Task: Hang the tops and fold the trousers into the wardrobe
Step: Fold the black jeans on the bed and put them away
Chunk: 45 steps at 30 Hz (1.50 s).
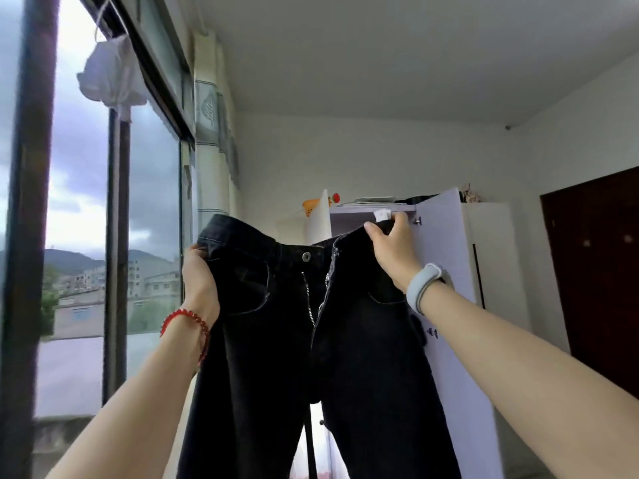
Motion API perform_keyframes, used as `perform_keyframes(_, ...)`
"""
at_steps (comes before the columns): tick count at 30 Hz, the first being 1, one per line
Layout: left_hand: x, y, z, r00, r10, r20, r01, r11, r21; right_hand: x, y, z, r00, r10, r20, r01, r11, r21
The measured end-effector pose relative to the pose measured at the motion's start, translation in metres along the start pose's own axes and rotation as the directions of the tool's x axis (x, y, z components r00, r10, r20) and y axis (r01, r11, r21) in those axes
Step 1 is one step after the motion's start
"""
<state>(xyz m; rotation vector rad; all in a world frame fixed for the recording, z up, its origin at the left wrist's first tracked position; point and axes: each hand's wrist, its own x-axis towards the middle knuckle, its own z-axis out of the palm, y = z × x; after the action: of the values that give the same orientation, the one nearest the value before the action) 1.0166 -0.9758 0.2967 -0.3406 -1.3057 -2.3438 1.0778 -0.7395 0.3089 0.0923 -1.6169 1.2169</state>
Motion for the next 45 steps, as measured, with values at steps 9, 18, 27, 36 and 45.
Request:
perform_keyframes(9, -0.014, -0.093, -0.112, 0.945, -0.044, 0.324, -0.183, 0.749, 0.637, -0.072, 0.096, 0.034, 0.926, 0.279, 0.256, -0.187, 0.925, -0.332)
perform_keyframes(18, -0.027, -0.145, -0.192, 0.987, -0.127, 0.098, 0.006, 0.636, 0.771, -0.135, 0.179, 0.005, 0.557, 0.651, 0.516, -0.222, 0.715, -0.663)
perform_keyframes(27, -0.036, -0.171, -0.233, 0.907, -0.419, -0.045, 0.215, 0.369, 0.904, -0.198, 0.187, 0.035, 0.404, 0.732, 0.549, -0.028, 0.610, -0.792)
perform_keyframes(36, -0.001, -0.115, -0.166, 0.976, -0.199, 0.091, 0.083, 0.723, 0.685, -0.155, 0.141, 0.103, 0.798, 0.518, 0.307, -0.434, 0.849, -0.301)
perform_keyframes(45, -0.045, -0.169, -0.200, 0.966, -0.247, -0.079, 0.228, 0.666, 0.710, -0.199, 0.195, 0.036, 0.612, 0.745, 0.265, -0.616, 0.659, -0.432)
